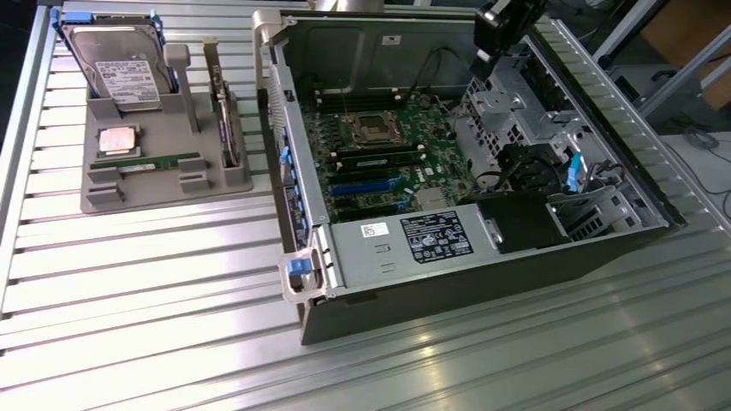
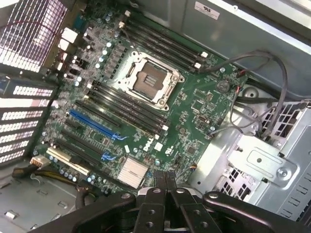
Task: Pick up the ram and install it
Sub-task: 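Press down the ram until it locks into place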
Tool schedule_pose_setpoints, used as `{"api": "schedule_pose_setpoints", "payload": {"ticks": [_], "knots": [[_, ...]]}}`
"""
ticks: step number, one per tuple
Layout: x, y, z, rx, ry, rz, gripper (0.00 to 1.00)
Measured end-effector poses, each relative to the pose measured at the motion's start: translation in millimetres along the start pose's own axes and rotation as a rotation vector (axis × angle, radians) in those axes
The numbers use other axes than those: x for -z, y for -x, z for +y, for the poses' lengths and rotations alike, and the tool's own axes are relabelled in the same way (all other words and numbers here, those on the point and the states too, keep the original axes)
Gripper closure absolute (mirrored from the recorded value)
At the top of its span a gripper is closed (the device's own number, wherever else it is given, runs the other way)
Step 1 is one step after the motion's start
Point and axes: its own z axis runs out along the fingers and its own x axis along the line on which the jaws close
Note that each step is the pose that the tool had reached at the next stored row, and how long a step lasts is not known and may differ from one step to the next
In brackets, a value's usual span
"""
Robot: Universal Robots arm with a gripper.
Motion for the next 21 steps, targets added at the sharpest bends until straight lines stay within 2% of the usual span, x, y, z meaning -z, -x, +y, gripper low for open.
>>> {"api": "schedule_pose_setpoints", "payload": {"ticks": [1, 2, 11, 13, 17, 19, 21], "knots": [[-0.2, 0.0, 0.0, -0.015, 0.0102, -0.0047, 0.89], [-0.5, 0.0, 0.1, -0.027, 0.0141, -0.0064, 0.89], [-2.7, 0.2, 0.0, -0.195, 0.0249, -0.0064, 0.89], [-3.5, 0.2, 0.0, -0.26, 0.0291, -0.0064, 0.89], [-4.4, 0.3, 0.0, -0.329, 0.0335, -0.0063, 0.89], [-5.0, 0.3, 0.1, -0.386, 0.0371, -0.0064, 0.89], [-5.0, 0.7, -0.1, -0.393, 0.0377, -0.0064, 0.89]]}}
